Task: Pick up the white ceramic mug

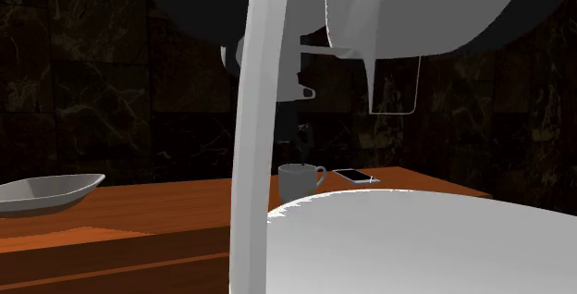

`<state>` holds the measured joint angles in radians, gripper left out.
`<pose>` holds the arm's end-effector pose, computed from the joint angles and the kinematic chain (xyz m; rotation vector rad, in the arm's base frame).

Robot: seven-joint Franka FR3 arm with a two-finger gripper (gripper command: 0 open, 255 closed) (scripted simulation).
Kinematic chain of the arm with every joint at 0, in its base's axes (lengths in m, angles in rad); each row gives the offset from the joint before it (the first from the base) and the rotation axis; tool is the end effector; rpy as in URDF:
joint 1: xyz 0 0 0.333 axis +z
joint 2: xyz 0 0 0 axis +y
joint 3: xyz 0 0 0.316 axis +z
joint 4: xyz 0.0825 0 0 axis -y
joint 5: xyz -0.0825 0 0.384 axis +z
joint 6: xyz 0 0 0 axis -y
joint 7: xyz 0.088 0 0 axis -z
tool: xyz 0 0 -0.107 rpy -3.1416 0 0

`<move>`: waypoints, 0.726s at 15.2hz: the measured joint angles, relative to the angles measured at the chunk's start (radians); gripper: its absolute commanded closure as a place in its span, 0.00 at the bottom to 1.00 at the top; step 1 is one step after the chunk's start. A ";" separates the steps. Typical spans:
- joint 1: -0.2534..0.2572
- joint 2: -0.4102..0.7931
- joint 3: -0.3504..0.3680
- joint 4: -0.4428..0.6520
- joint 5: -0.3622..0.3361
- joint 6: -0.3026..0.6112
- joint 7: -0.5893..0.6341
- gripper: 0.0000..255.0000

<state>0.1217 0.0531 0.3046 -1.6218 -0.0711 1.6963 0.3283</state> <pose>0.5320 0.2296 0.5827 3.0945 0.1633 0.0657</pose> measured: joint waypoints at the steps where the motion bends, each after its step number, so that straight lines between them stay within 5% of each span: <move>1: 0.012 0.040 0.009 0.046 -0.015 -0.007 0.017 0.00; 9: 0.017 0.070 0.012 -0.018 -0.028 0.087 0.031 0.00; 10: 0.017 0.070 0.011 -0.023 -0.028 0.091 0.031 1.00; 11: 0.017 0.069 0.011 -0.027 -0.027 0.094 0.031 1.00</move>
